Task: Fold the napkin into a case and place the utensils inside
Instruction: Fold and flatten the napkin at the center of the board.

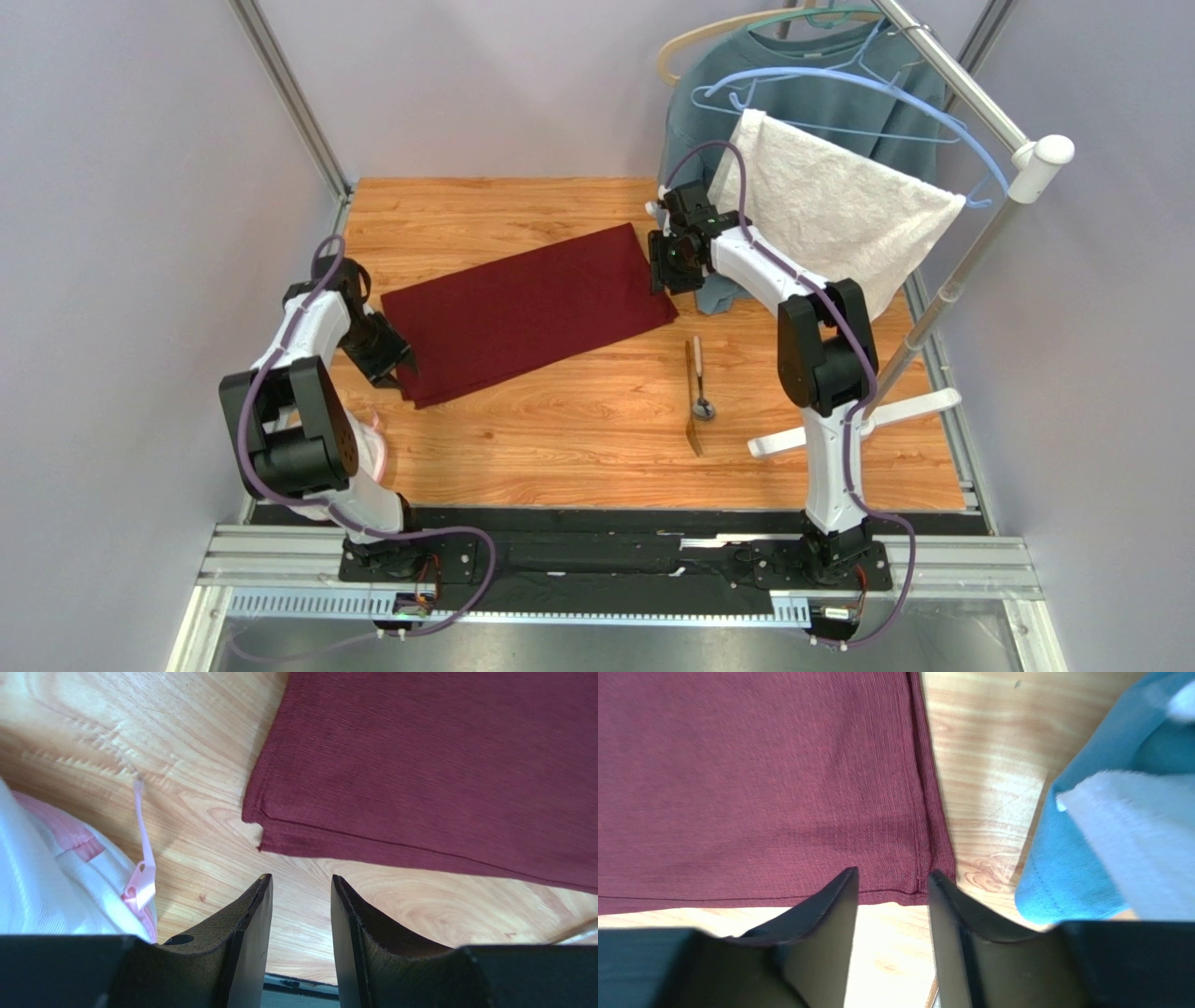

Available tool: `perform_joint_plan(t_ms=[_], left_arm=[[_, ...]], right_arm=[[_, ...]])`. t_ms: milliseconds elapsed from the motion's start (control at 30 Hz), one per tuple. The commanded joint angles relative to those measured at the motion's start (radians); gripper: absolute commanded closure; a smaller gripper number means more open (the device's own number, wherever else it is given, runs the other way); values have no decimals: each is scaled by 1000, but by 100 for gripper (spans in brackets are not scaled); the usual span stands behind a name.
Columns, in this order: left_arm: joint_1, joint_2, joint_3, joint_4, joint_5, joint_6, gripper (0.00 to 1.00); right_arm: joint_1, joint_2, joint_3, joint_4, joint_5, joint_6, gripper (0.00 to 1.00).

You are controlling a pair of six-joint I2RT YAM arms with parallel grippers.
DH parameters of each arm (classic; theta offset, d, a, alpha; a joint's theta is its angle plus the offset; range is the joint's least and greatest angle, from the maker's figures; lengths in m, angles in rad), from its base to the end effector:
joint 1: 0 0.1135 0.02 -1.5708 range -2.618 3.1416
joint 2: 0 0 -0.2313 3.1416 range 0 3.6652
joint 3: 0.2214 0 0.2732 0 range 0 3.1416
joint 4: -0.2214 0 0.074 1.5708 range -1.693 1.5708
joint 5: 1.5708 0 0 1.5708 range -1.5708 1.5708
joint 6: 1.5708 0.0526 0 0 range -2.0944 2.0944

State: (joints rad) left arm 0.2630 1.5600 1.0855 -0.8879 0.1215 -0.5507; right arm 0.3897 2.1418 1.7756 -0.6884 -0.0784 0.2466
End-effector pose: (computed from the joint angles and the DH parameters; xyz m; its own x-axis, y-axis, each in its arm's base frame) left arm 0.2992 0.0739 0.1529 -0.6827 -0.7217 -0.1143 -0.6936 0.6893 -0.2093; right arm 0.4404 0.1853 0.1587 -0.8813 -0.0989 -0.4620 -0.2056 0.9607 0.1865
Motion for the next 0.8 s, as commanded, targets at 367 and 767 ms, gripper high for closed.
perform_joint_plan(t_ms=[367,767], left_arm=[[-4,86,-15,20,-77,28,54],[-5,84,-24,24,-82,31,53]], right_arm=[[15,26,-67,36,58,2,68],[34,86,-38,37,77,5,76]])
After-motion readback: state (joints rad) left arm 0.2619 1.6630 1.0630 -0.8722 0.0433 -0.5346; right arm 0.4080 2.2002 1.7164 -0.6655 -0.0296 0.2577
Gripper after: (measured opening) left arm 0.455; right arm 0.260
